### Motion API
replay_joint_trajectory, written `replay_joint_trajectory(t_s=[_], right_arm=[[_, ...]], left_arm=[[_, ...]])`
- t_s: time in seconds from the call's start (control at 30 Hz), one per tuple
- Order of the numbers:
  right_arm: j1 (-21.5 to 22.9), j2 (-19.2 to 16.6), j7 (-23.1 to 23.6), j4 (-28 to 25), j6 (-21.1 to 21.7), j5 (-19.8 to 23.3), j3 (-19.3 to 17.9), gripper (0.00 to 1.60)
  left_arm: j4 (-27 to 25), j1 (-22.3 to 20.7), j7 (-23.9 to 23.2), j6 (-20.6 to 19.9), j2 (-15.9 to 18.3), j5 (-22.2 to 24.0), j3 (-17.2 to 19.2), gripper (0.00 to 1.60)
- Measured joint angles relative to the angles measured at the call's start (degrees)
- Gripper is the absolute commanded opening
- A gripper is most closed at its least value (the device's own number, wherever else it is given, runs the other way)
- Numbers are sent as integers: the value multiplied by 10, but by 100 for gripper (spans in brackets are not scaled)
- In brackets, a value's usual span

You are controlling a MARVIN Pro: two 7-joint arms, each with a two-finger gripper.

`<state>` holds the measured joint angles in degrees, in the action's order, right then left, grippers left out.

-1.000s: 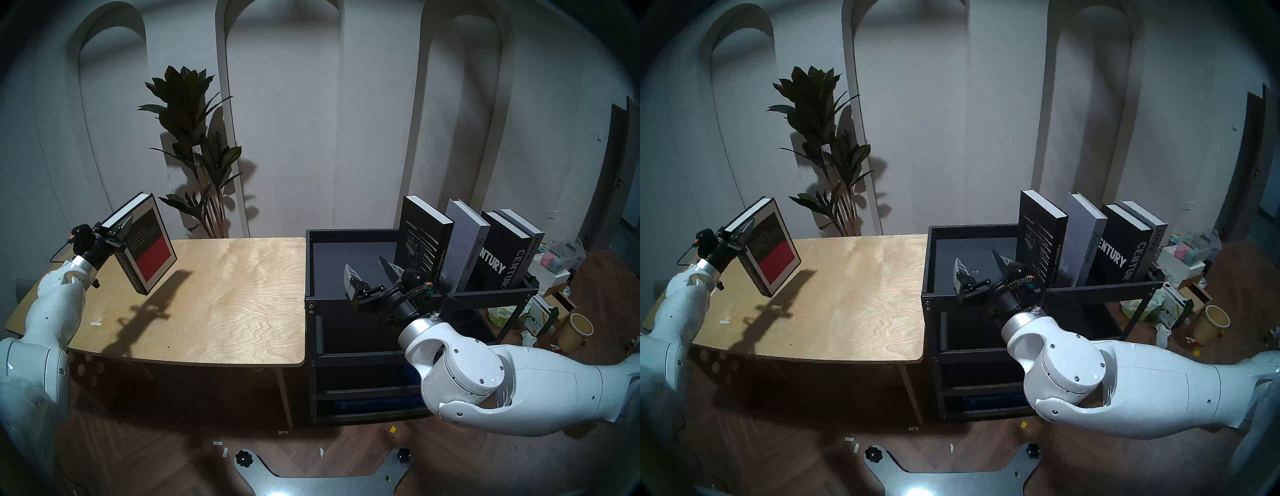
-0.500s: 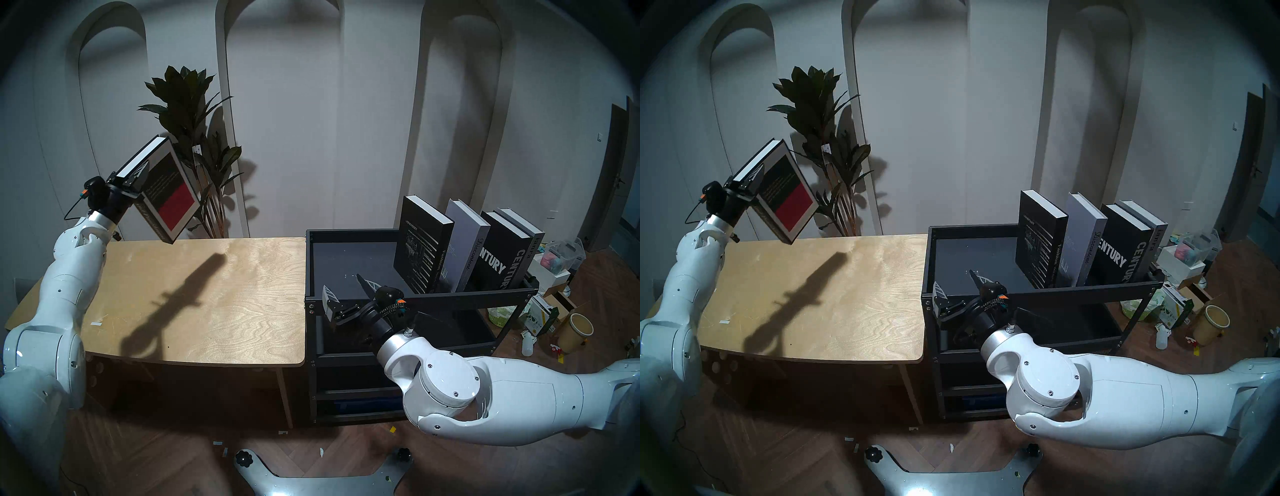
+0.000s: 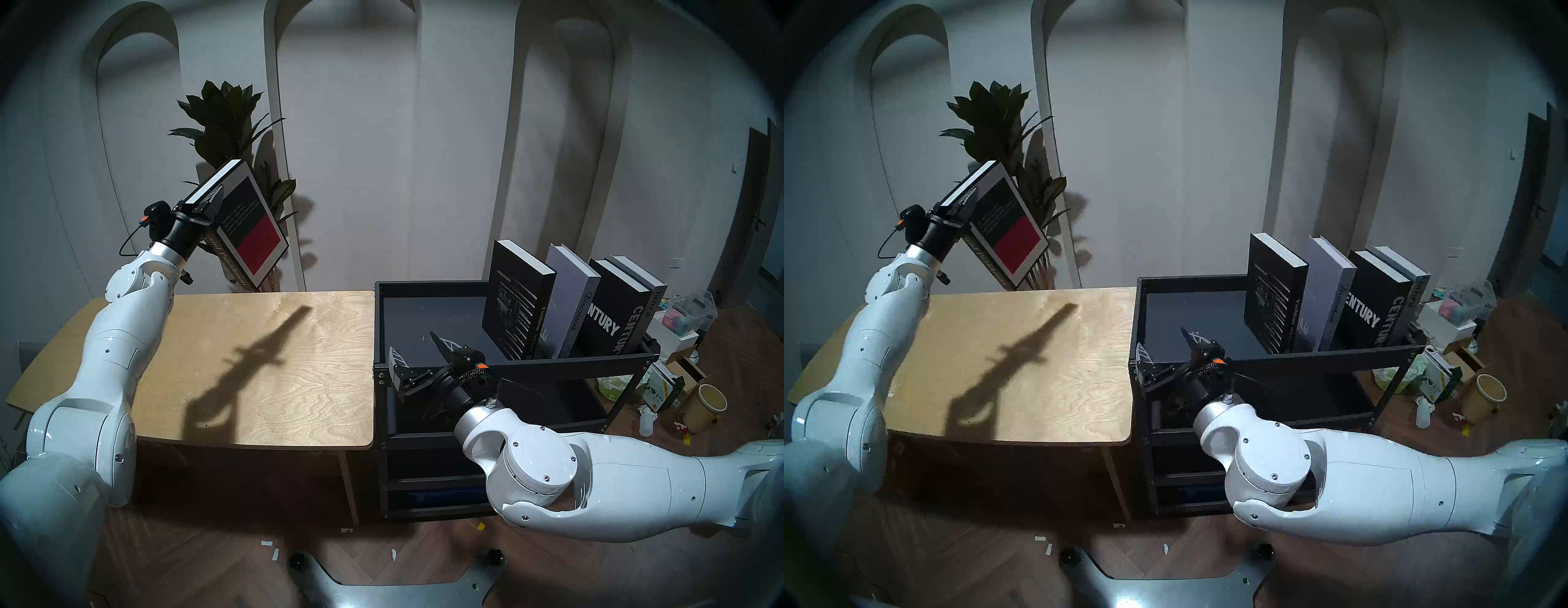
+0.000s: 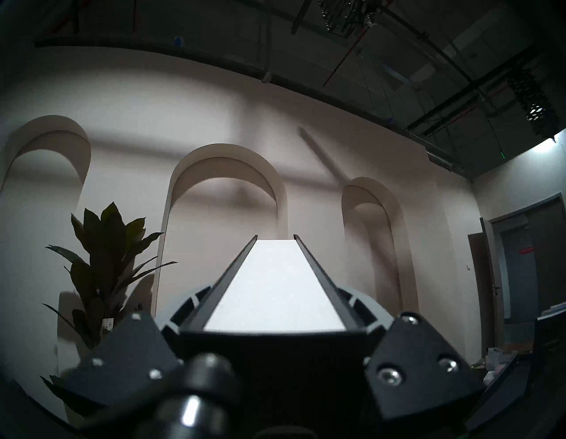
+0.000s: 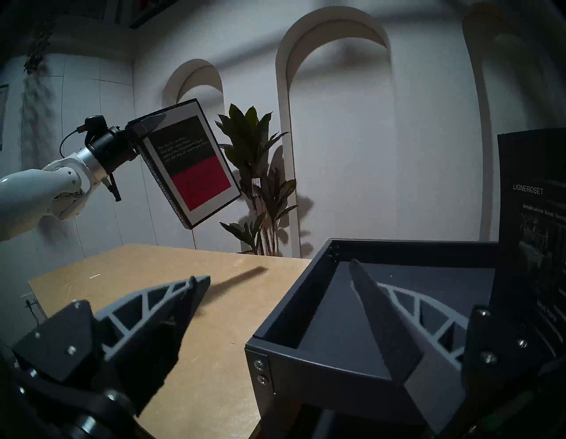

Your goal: Move the books from the display table onto the shelf, standing them upright with spines facing out and tallest at one end

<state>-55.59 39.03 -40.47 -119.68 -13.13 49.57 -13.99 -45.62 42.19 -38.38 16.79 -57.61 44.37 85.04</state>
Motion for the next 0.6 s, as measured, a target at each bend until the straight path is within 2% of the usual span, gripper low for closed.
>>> replay_joint_trajectory(t_s=[0.33, 0.6], right_arm=[[5, 14, 5, 11, 4, -9, 1, 160], [15, 35, 9, 27, 9, -16, 0, 160]], left_arm=[[-43, 7, 64, -23, -14, -2, 0, 0], [-81, 14, 90, -37, -31, -6, -9, 0]])
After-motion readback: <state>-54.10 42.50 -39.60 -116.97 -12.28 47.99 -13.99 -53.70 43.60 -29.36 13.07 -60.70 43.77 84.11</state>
